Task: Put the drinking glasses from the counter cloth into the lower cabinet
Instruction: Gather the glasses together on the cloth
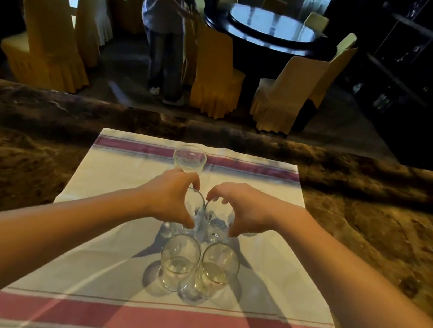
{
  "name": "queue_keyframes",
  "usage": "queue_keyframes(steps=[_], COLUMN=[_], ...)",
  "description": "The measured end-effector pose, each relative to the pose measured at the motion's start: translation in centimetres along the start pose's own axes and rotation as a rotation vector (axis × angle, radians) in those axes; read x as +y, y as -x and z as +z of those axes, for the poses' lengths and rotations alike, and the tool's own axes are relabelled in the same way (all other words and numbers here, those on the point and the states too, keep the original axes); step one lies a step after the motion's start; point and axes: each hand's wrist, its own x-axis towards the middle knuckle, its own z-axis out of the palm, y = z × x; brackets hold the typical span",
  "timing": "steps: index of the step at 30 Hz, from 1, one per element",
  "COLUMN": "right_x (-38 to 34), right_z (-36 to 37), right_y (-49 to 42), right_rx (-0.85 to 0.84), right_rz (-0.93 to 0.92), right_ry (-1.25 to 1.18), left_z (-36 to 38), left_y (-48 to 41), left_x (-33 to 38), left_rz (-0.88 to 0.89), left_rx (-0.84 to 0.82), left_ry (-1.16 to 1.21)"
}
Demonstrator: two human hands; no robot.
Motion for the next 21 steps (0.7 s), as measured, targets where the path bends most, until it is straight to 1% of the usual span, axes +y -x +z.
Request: queue_keyframes(steps=[9,17,21], right_x=[-0.3,0.2,0.1], right_z=[1.2,2.0,1.4], right_y=[0.7,0.8,1.3], right_rx=[0.016,0.052,0.048], right_rz=[0.006,0.017,0.04], right_ry=[-0.026,-0.039,-0.058], left_z=[0.8,1.0,0.3], left_y=[0.7,0.8,0.5], left_x=[0.4,0.4,1.0], left_rz=[-0.008,0.008,0.011], left_rx=[-0.051,-0.063,-0.132], left_ry=[-0.03,-0.053,-0.077])
